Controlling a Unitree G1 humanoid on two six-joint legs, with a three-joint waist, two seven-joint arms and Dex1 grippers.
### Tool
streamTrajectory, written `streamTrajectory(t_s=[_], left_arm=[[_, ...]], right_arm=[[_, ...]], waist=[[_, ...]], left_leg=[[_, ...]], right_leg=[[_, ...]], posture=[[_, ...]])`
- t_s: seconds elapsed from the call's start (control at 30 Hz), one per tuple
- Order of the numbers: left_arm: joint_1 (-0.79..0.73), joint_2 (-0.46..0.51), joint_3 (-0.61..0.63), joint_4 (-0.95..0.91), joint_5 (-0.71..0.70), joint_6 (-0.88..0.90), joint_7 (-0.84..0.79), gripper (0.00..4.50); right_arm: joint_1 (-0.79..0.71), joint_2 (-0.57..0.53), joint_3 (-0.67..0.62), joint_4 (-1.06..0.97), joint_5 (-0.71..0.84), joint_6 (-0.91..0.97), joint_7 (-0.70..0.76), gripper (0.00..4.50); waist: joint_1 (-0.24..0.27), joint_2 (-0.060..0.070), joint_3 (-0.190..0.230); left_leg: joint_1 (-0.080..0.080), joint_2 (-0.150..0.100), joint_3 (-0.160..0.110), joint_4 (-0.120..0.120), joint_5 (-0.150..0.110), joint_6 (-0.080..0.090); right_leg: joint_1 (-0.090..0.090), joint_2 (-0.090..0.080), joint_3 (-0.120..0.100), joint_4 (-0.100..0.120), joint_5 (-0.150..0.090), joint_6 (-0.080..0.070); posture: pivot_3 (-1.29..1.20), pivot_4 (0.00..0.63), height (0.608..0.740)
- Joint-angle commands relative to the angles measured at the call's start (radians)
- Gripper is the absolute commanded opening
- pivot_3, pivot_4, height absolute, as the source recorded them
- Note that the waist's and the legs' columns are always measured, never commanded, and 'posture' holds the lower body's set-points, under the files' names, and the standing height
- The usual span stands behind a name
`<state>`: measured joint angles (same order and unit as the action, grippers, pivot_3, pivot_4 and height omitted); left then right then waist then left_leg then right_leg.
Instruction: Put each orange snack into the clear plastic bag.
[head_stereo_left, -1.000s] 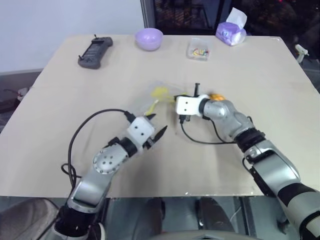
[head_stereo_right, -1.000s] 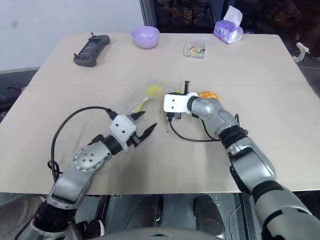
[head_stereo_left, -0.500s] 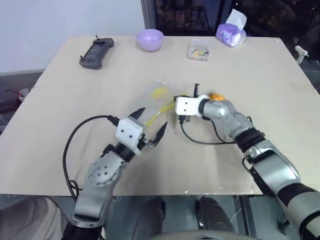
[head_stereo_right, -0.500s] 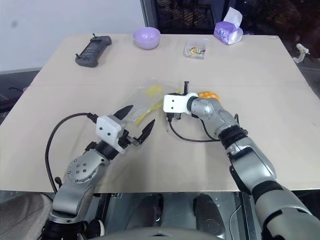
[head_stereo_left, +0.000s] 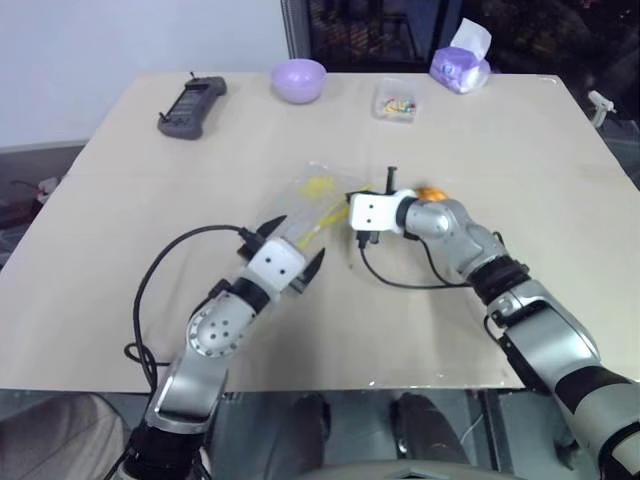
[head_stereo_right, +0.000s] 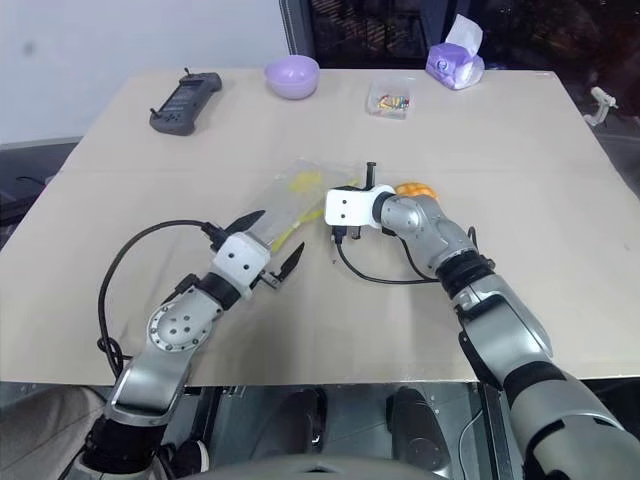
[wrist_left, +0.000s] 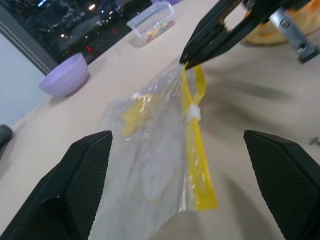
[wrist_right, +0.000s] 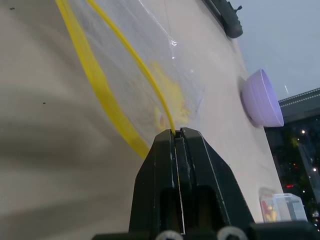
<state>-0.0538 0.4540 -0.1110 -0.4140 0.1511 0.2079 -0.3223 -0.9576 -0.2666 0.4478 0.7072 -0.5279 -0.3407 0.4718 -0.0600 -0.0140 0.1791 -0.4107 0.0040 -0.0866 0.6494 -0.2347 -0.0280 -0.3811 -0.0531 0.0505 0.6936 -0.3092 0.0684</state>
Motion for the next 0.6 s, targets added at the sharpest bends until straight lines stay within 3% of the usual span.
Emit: streamTrajectory(t_s=[0.03, 0.13, 0.3, 0.33, 0.43, 0.6], left_arm=[[-0.017, -0.004, 0.012, -0.014, 0.011, -0.012, 0.003, 4.46], [-0.021, -0.002, 0.009, -0.012, 0.014, -0.015, -0.007, 3.76], [-0.019, -0.005, 0.010, -0.014, 0.016, -0.012, -0.007, 1.65], [-0.017, -0.003, 0.007, -0.014, 0.019, -0.010, -0.008, 1.01], [-0.009, -0.004, 0.010, -0.017, 0.029, 0.003, -0.004, 0.04], [0.003, -0.002, 0.015, -0.008, 0.038, 0.003, -0.003, 0.04]], right_arm=[[-0.015, -0.001, -0.012, -0.041, 0.011, 0.001, -0.005, 0.00], [-0.015, -0.001, -0.012, -0.042, 0.010, 0.003, -0.007, 0.00], [-0.014, 0.001, -0.011, -0.043, 0.011, 0.005, -0.010, 0.00], [-0.014, 0.002, -0.011, -0.043, 0.011, 0.005, -0.010, 0.00], [-0.011, 0.001, -0.011, -0.047, 0.011, 0.006, -0.010, 0.00], [-0.007, 0.000, -0.012, -0.052, 0.012, 0.008, -0.010, 0.00]], waist=[[0.000, 0.000, 0.000], [0.000, 0.000, 0.000], [0.000, 0.000, 0.000], [0.000, 0.000, 0.000], [0.000, 0.000, 0.000], [0.000, 0.000, 0.000]], left_leg=[[0.000, 0.000, 0.000, 0.000, 0.000, 0.000], [0.000, 0.000, 0.000, 0.000, 0.000, 0.000], [0.000, 0.000, 0.000, 0.000, 0.000, 0.000], [0.000, 0.000, 0.000, 0.000, 0.000, 0.000], [0.000, 0.000, 0.000, 0.000, 0.000, 0.000], [0.000, 0.000, 0.000, 0.000, 0.000, 0.001]], right_leg=[[0.000, 0.000, 0.000, 0.000, 0.000, 0.000], [0.000, 0.000, 0.000, 0.000, 0.000, 0.000], [0.000, 0.000, 0.000, 0.000, 0.000, 0.000], [0.000, 0.000, 0.000, 0.000, 0.000, 0.000], [0.000, 0.000, 0.000, 0.000, 0.000, 0.000], [0.000, 0.000, 0.000, 0.000, 0.000, 0.000]], posture=[[0.00, 0.150, 0.740], [0.00, 0.150, 0.740], [0.00, 0.150, 0.740], [0.00, 0.150, 0.740], [0.00, 0.150, 0.740], [0.00, 0.150, 0.740]])
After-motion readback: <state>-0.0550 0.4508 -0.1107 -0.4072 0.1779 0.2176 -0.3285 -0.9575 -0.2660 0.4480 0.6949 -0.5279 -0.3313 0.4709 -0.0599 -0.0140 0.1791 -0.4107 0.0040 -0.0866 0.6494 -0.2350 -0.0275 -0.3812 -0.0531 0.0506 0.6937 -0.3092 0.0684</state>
